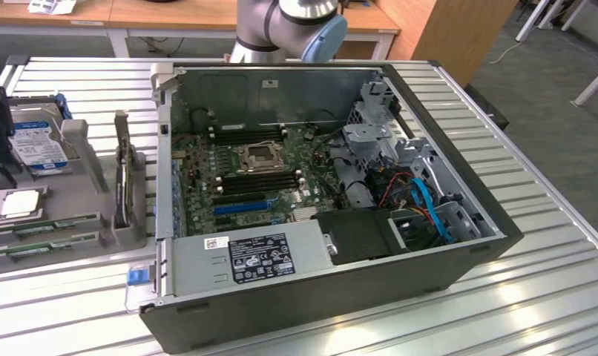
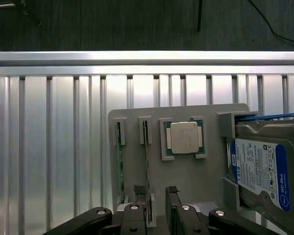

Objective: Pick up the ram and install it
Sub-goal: 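Pick up the ram and move it above insertion slot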

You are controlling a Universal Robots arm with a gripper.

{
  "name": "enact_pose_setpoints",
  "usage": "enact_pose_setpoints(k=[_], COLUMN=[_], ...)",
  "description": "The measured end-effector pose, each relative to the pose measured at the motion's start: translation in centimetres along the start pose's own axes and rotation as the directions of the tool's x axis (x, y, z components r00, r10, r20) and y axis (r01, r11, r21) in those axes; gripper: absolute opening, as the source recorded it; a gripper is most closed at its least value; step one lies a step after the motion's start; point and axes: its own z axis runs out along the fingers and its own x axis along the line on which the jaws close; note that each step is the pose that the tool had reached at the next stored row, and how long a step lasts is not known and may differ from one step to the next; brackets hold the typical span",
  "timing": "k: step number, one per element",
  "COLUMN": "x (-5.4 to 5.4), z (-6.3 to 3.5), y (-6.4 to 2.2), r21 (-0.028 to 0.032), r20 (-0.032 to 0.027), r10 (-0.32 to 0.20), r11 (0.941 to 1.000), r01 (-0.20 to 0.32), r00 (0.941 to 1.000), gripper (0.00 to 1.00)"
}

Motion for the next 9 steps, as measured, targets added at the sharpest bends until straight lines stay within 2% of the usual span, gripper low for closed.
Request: enact_pose_setpoints(k=[9], x=[0.0], z=[1.1], y=[-0.05], r21=[-0.0001], r20=[0.0], r10=[0.0], r11=[1.0], r01=[0.0], r00=[1.0], gripper=[0.29])
